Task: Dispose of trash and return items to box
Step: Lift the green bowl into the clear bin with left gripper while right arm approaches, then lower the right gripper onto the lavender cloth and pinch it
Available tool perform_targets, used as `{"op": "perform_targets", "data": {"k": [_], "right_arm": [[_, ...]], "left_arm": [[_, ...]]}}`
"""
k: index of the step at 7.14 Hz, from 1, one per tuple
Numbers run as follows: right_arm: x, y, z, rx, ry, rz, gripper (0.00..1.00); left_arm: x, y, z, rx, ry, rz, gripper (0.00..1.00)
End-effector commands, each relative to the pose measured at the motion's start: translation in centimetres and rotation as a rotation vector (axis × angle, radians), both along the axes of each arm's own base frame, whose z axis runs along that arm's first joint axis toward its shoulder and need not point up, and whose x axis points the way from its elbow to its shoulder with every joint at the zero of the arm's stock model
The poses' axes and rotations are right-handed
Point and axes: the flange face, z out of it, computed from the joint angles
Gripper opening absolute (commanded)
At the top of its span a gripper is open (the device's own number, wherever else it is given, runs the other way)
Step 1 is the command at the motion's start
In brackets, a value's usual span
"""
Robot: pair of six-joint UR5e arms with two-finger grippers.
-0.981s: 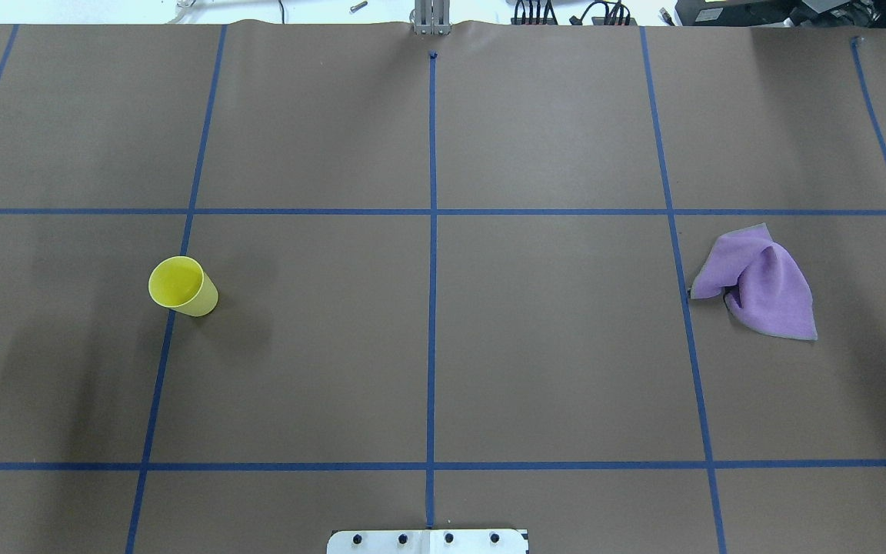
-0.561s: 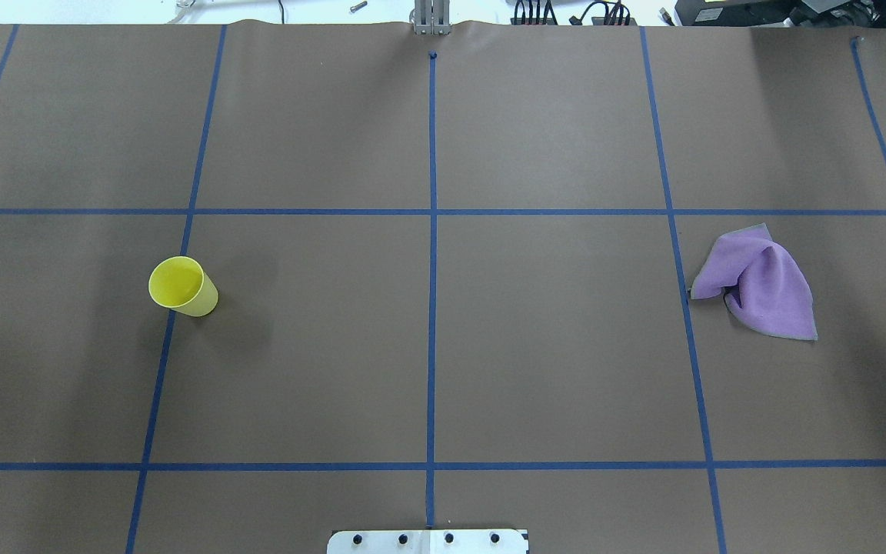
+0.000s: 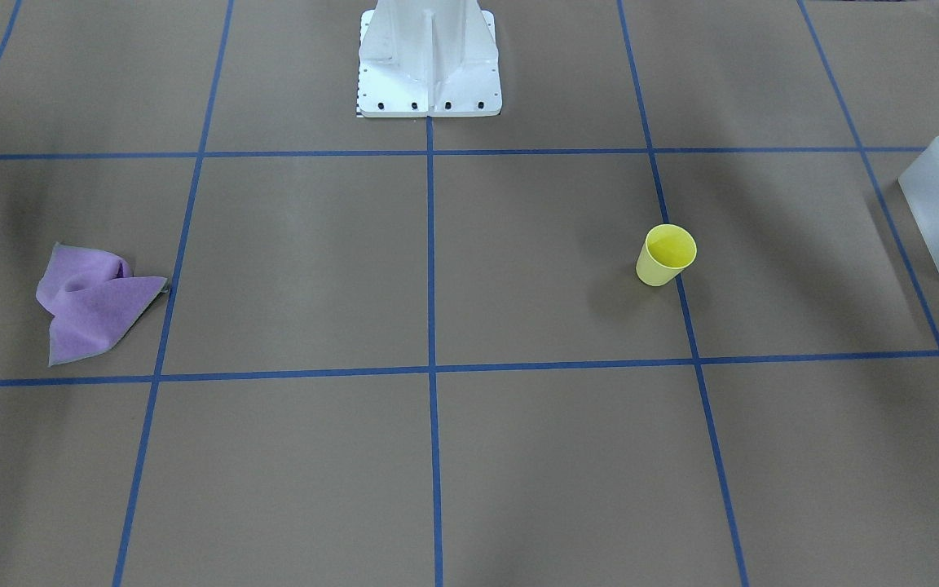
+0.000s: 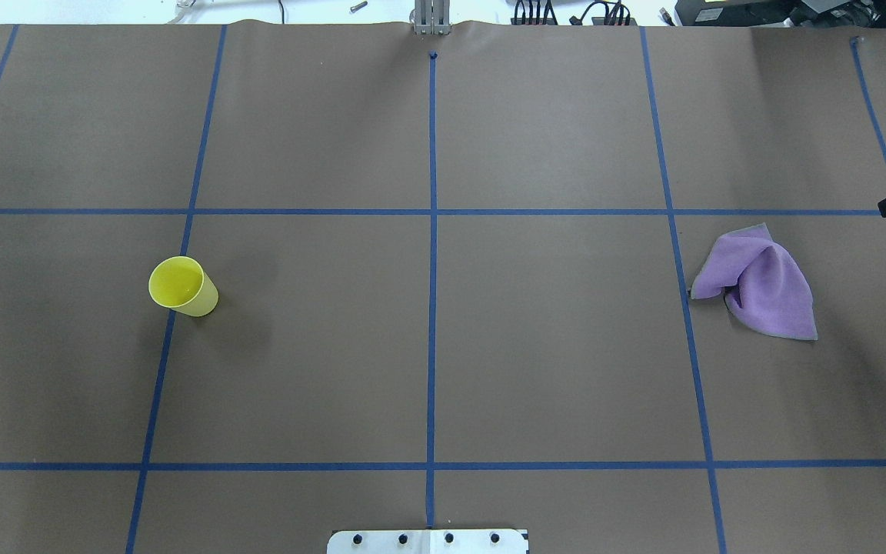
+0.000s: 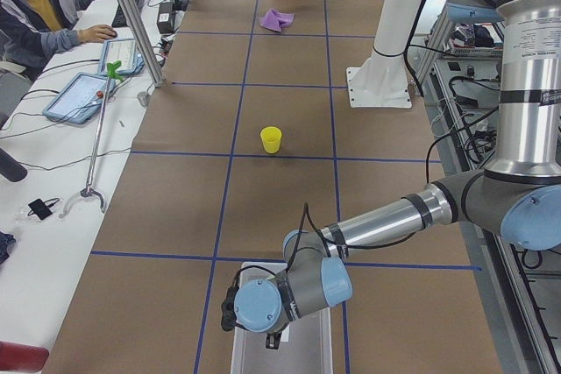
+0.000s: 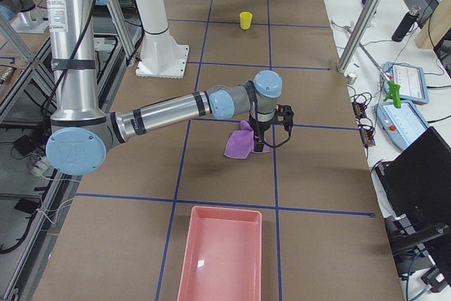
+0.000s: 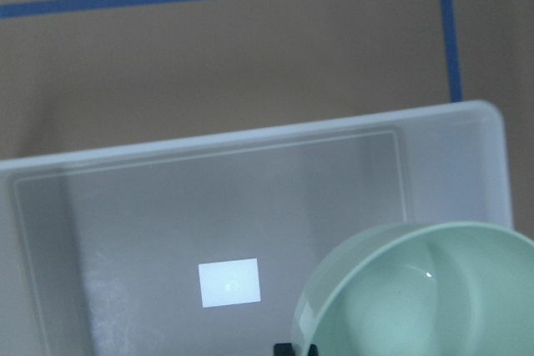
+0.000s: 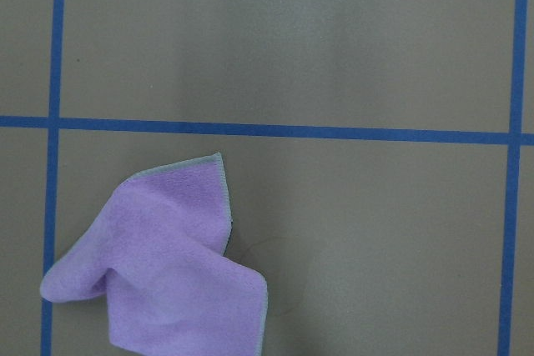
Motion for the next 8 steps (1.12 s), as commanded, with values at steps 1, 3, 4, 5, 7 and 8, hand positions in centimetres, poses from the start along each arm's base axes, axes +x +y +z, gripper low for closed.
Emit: {"op": "perform_targets", "data": {"k": [1, 3, 4, 5, 7, 8], "right_arm": [[-0.4, 0.0, -0.1, -0.003, 0.001, -0.002, 1.00], [-0.8, 0.1, 0.0, -0.004, 0.003, -0.011, 1.00], [-1.2, 0.1, 0.1, -0.007, 0.005, -0.018, 1.00], [-1.2, 0.2, 0.2, -0.007, 0.005, -0.018, 1.00], [-3.4, 0.6, 0.0, -0.010, 0.003, -0.057, 1.00], [-5.5, 1.1, 0.0, -0.035, 0.007, -0.064, 1.00]], "left_arm": [[0.3, 1.9, 2.9, -0.046, 0.003, -0.012, 0.00], [0.2, 1.5, 2.6, -0.013, -0.002, -0.014, 0.36], [0.2, 1.3, 2.3, -0.005, 0.003, -0.016, 0.56], [0.1, 0.5, 1.2, 0.014, 0.001, -0.019, 0.60], [0.3, -1.2, -5.1, 0.081, 0.078, -0.093, 0.67], [0.4, -1.7, -10.1, 0.064, 0.076, -0.176, 0.68]]}}
